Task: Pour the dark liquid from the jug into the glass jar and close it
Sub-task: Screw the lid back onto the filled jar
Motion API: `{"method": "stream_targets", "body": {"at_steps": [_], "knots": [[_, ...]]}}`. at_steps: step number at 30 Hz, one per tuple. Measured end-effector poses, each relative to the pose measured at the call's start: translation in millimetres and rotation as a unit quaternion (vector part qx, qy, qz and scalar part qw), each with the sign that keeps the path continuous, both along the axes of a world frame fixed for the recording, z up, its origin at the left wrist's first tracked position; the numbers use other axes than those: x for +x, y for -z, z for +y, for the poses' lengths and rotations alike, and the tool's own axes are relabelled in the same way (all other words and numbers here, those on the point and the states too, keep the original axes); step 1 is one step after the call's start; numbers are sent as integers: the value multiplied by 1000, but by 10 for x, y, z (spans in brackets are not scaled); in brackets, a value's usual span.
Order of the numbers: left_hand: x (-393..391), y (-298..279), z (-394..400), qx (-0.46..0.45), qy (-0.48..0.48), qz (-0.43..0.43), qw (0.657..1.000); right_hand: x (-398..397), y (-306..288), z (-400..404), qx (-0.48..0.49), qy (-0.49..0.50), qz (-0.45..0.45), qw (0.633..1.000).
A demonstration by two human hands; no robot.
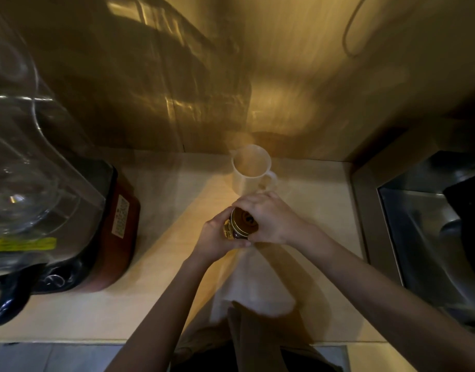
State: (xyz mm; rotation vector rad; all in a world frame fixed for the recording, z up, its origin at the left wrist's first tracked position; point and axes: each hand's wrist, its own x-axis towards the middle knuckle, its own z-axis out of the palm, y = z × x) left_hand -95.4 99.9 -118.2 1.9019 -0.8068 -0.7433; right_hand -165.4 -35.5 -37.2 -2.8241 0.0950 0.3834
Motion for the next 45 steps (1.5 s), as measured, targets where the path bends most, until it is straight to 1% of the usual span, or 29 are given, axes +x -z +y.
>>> {"method": "stream_targets", "body": {"at_steps": [4, 9, 14, 18, 26, 29, 34, 38, 39, 41, 43, 45], "knots": [[7, 8, 2, 3, 1, 4, 1000, 33, -27, 19, -21, -1, 4, 1000], [15, 29, 5, 5, 6, -6, 1000, 79, -47, 89, -89, -10, 18, 996], [14, 35, 12, 5, 7, -5, 1000, 96, -86, 93, -91, 4, 31, 995], [11, 38, 7, 14, 9, -7, 1000, 118, -87, 110, -120, 14, 20, 993], [31, 38, -2, 30, 9, 1, 999, 102, -96, 168, -96, 101, -17, 990], [32, 39, 1, 34, 9, 5, 999, 108, -87, 174, -94, 119, -30, 988], [24, 47, -3, 33, 1, 16, 999, 138, -6, 237, -139, 160, -56, 976], [30, 46, -3, 30, 6, 13, 999, 128, 35, 237, -173, 183, -54, 966], [36, 45, -3, 32, 9, 11, 999, 114, 36, 202, -171, 184, -54, 966], [48, 42, -5, 32, 13, 7, 999, 67, 37, 85, -128, 178, -45, 975], [53, 36, -9, 28, 17, 0, 999, -3, 38, -51, -48, 137, 6, 989], [55, 39, -12, 20, 17, -6, 1000, -97, 62, -117, 29, 84, 18, 996]]}}
